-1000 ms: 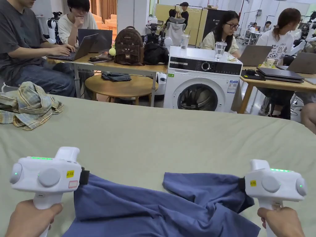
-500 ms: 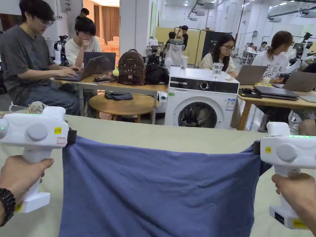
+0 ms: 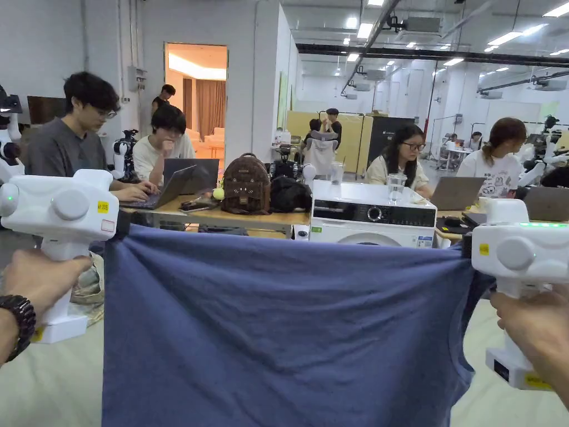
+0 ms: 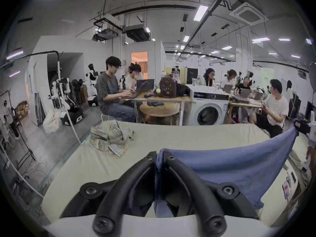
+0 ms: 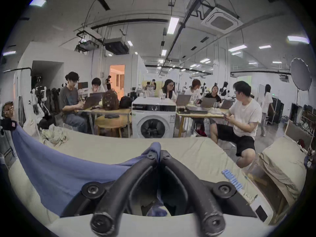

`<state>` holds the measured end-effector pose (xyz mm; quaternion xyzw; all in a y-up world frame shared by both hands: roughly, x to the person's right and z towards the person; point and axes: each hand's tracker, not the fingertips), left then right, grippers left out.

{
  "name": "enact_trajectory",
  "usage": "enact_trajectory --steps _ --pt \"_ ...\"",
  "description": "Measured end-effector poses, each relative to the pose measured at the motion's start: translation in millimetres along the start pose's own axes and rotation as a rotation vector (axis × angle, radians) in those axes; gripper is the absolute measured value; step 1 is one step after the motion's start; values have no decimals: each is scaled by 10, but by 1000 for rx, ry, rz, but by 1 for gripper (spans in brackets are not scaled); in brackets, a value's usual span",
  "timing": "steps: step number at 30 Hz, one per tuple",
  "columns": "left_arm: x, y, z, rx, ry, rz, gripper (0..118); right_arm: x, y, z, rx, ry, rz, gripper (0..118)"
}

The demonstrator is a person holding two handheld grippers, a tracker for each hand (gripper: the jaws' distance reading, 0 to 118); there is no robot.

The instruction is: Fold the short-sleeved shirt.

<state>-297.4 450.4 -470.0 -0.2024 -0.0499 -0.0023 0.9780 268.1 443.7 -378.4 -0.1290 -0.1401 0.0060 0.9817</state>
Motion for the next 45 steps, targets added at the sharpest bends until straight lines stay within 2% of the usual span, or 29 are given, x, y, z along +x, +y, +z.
enact_trajectory --steps 12,18,27,32,40,45 --pt "-54 887 -24 111 29 2 1 -129 892 -223 127 -26 20 0" --pt "-5 957 -61 127 69 -33 1 -208 906 -267 166 -37 14 0" --pt "-48 273 -203 70 52 -31 1 -204 184 -319 97 -53 46 0" --pt "-48 -236 -124 24 33 -27 1 -163 -229 -115 61 -60 64 0" --pt "-90 -971 497 41 3 -12 1 14 -802 421 26 -45 75 0" --pt "-135 -1462 829 13 -25 8 1 59 -1237 769 -13 -46 108 0"
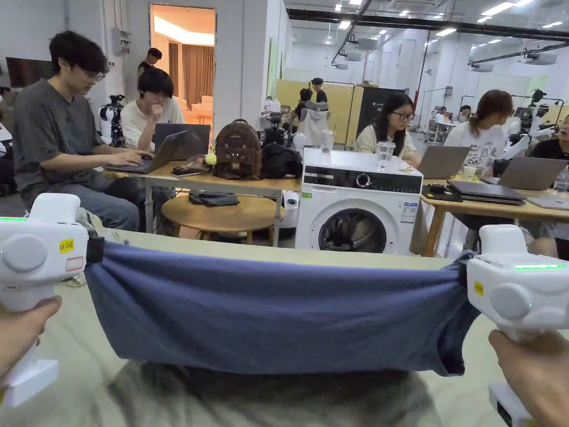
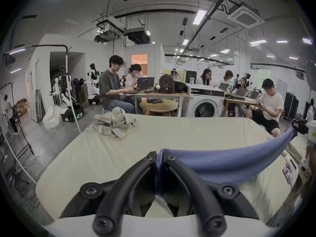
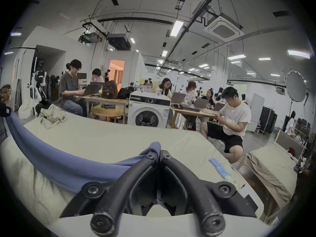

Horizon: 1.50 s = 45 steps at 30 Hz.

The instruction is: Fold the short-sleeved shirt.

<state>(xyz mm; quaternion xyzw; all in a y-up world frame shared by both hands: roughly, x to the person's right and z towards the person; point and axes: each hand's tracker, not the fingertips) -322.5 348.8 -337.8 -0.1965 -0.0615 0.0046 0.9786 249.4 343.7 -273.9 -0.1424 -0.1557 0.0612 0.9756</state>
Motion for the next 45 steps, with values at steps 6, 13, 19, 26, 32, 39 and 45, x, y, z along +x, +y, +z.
enact_trajectory --steps 6,13,19,26,32,39,45 --pt "-42 -588 307 -43 -13 34 1 5 -513 361 -49 11 13 0" --pt "-87 -1308 342 -214 -34 25 1 -24 -1148 574 -227 43 37 0" --pt "-138 -1832 227 -369 -55 15 1 -11 -1734 565 -411 51 113 0" --pt "-126 -2289 -74 -558 -69 -17 1 -22 -2291 354 -593 78 149 0" --pt "-163 -2466 -248 -609 -70 2 1 13 -2516 277 -667 94 135 5" --pt "-49 -2336 -132 -514 -39 -2 31 -79 -2229 508 -555 39 103 58" --pt "174 -2077 79 -248 -74 -11 38 -262 -1961 657 -334 81 -73 58"
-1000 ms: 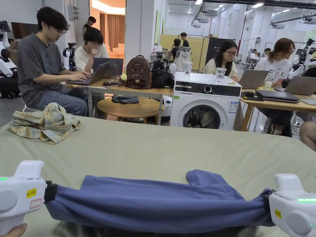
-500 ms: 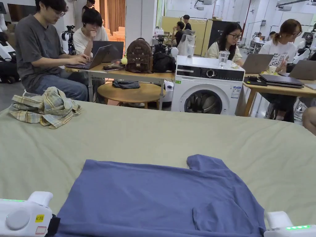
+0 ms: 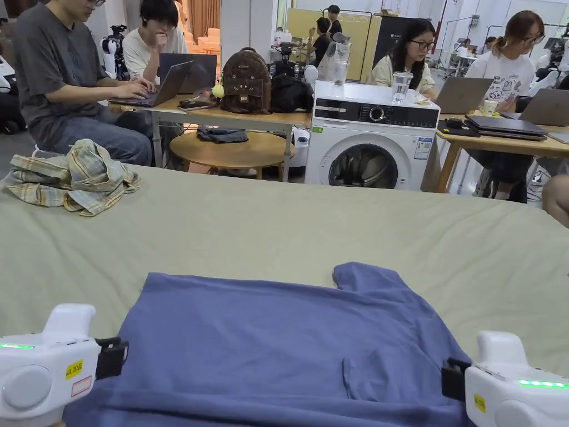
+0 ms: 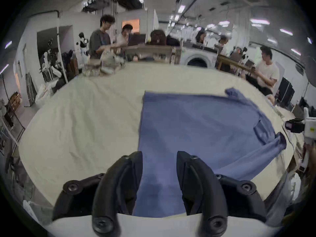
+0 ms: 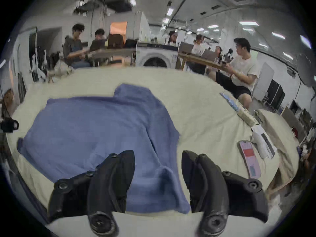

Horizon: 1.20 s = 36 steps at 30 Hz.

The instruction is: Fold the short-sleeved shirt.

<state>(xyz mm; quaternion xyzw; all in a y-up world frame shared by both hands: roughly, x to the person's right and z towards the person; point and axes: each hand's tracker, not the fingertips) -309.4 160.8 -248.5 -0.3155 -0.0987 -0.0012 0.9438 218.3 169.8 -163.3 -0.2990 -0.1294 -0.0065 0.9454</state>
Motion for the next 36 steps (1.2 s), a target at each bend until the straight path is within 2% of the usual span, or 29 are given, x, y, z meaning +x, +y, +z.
enact_trajectory --steps 3,4,6,7,8,9,10,14,18,24,29,30,31,33,35,36 --pt "207 57 130 112 17 -20 38 -213 26 59 93 19 -44 54" --pt "262 69 161 148 15 -26 38 -291 36 83 122 24 -53 44" --pt "306 75 145 186 35 -29 38 -418 40 102 155 32 -53 14" --pt "355 80 163 202 47 -36 32 -478 38 118 170 30 -59 8" --pt "392 80 178 217 48 -47 19 -506 36 107 191 31 -66 0" --pt "425 84 173 227 58 -62 1 -547 29 120 210 25 -68 0" --pt "464 81 183 234 84 -78 0 -588 27 141 222 17 -64 0" --pt "511 69 209 207 61 -83 0 -676 45 215 235 28 -49 0" --pt "410 43 201 103 74 -76 0 -755 41 202 204 41 6 0" --pt "31 -6 158 -110 45 53 0 -805 5 91 164 54 21 0" --pt "-171 -59 4 -308 56 76 0 -841 -17 10 117 59 23 0" --pt "-208 -79 -31 -335 73 89 2 -848 -21 -5 105 59 26 0" --pt "-246 -100 -84 -380 71 99 10 -853 -31 -15 100 63 28 0" --pt "-289 -180 -185 -424 103 106 40 -870 -56 -45 80 61 38 0" --pt "-321 -261 -299 -469 128 114 44 -874 -74 -58 69 67 41 0" --pt "-336 -320 -372 -516 130 119 52 -879 -90 -57 57 69 46 0"
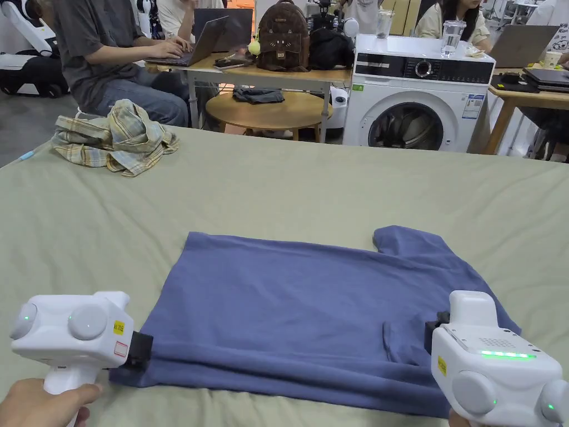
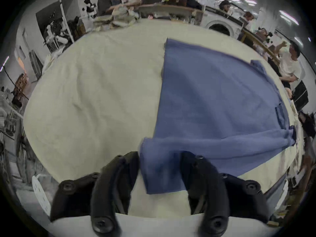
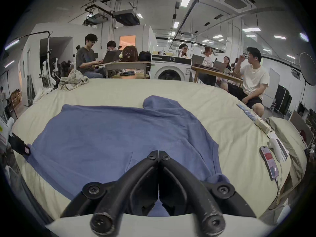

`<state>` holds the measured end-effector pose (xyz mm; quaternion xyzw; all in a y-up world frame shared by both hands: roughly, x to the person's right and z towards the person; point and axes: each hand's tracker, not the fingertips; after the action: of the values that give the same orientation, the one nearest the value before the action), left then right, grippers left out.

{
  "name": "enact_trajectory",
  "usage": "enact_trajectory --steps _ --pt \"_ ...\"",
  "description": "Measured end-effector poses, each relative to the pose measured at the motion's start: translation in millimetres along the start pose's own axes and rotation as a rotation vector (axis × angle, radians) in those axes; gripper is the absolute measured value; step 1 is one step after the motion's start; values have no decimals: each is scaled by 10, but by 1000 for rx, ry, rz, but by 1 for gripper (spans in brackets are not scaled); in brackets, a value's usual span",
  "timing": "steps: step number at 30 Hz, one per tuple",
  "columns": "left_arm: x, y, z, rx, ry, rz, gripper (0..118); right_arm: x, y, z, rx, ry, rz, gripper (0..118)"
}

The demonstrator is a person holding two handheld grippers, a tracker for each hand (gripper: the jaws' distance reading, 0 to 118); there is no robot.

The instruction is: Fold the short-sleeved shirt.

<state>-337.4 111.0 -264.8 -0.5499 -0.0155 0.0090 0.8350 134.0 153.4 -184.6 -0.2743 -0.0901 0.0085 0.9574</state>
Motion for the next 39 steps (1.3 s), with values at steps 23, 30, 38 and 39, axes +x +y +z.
enact_trajectory --steps 23,30,38,39 --pt "262 -196 133 75 -31 -109 2 807 -63 -36 -369 -87 -5 55" --pt "247 -211 176 88 -47 -92 2 1047 -420 -213 -532 -74 -59 50" --pt "230 -160 290 139 -63 -90 2 1032 -452 -174 -467 2 -67 0" --pt "227 -141 334 163 -66 -87 2 1032 -410 -142 -439 6 -60 0"
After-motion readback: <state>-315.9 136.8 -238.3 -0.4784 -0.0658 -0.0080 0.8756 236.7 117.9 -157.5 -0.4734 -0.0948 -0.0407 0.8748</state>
